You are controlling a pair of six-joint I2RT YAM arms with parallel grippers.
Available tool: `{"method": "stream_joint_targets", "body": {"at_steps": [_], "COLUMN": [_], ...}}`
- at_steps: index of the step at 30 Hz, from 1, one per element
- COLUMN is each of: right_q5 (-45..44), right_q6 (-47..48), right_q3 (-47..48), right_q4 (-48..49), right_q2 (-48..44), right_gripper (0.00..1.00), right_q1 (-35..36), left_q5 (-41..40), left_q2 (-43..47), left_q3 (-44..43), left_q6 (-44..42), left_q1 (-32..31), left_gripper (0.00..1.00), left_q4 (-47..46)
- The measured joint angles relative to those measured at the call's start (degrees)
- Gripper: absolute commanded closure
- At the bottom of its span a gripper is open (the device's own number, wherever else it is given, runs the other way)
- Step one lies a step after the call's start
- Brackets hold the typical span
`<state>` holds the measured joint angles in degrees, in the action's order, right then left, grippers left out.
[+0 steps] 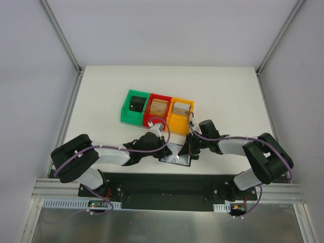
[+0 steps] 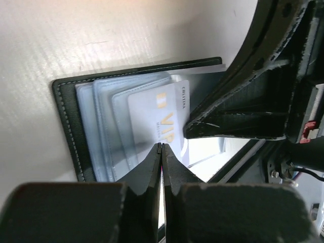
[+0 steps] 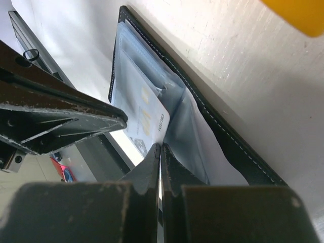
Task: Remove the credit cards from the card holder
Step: Remove the credit card from the card holder.
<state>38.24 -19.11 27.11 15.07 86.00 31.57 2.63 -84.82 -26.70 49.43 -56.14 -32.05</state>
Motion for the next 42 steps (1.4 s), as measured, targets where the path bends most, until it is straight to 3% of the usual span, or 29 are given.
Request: {"method": "stream_joint_targets", "body": {"at_steps": [18,23,27,33,42], "right_q5": [0.0,0.2,1.2,1.2,1.0], "right_q6": [0.3,-0.5,-3.0,-5.9,-10.3], "right_q3": [0.0,-0.8,-2.0,-3.0,-4.8], "right_q4": [-1.5,-0.5,2.8,7.0,12.2], "right_q2": [0.0,0.0,0.0,0.0,0.0], "right_gripper": [0.99,0.74,0.67,0.67,0.75], "right_q1": [-0.4,-1.0,-1.3,-1.4,-1.8], "left_q5": [-6.9,-7.3,-7.4,-7.4,-7.4], "left_q2": [-0.6,-1.5,-1.8,-1.9,-2.0], "left_q3": [0.0,0.0,-0.1,-0.1,-0.1], "left_q6": [4.0,4.9,5.3,5.6,5.7], "left_q1": [0.4,0.4,0.4,0.4,0.4], "left_gripper": [1.0,1.0,1.0,1.0,1.0], "left_q4": [3.6,2.7,2.3,2.3,2.2]}}
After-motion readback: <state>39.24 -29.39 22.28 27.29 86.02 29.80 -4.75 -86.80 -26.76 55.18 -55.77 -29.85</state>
